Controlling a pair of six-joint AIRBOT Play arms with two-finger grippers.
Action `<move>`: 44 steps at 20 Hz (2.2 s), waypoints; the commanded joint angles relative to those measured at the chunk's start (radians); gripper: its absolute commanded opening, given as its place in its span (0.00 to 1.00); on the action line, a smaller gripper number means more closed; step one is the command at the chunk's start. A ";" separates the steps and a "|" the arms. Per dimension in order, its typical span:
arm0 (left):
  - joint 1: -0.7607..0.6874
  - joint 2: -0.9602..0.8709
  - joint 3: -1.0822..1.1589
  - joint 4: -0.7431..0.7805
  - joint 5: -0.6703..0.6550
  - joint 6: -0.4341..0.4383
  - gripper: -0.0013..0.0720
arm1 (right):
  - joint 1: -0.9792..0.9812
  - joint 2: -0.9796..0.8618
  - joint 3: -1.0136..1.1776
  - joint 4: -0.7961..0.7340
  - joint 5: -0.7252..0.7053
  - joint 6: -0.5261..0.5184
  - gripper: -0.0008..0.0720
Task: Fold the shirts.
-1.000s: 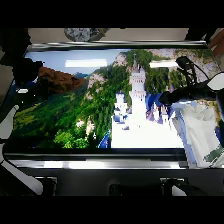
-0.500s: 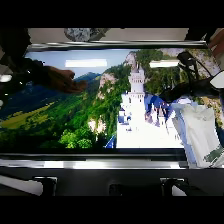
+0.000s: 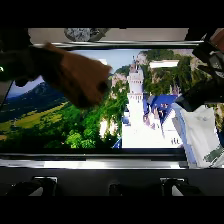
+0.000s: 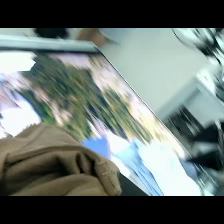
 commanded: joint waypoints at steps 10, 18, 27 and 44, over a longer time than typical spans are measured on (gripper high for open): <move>-0.367 -0.137 -0.455 0.310 -0.023 -0.142 1.00 | 0.001 0.047 -0.039 -0.081 0.192 0.103 0.84; -0.044 -0.041 -0.511 0.459 -0.389 -0.119 0.92 | 0.001 -0.051 -0.489 0.106 0.051 0.048 0.96; -0.392 -0.067 -0.965 0.097 0.089 -0.138 0.93 | 0.001 -0.146 -0.852 0.264 -0.176 0.034 0.97; -0.311 0.022 -0.822 0.352 0.120 -0.268 0.05 | 0.000 -0.189 -0.663 0.409 -0.207 -0.078 0.07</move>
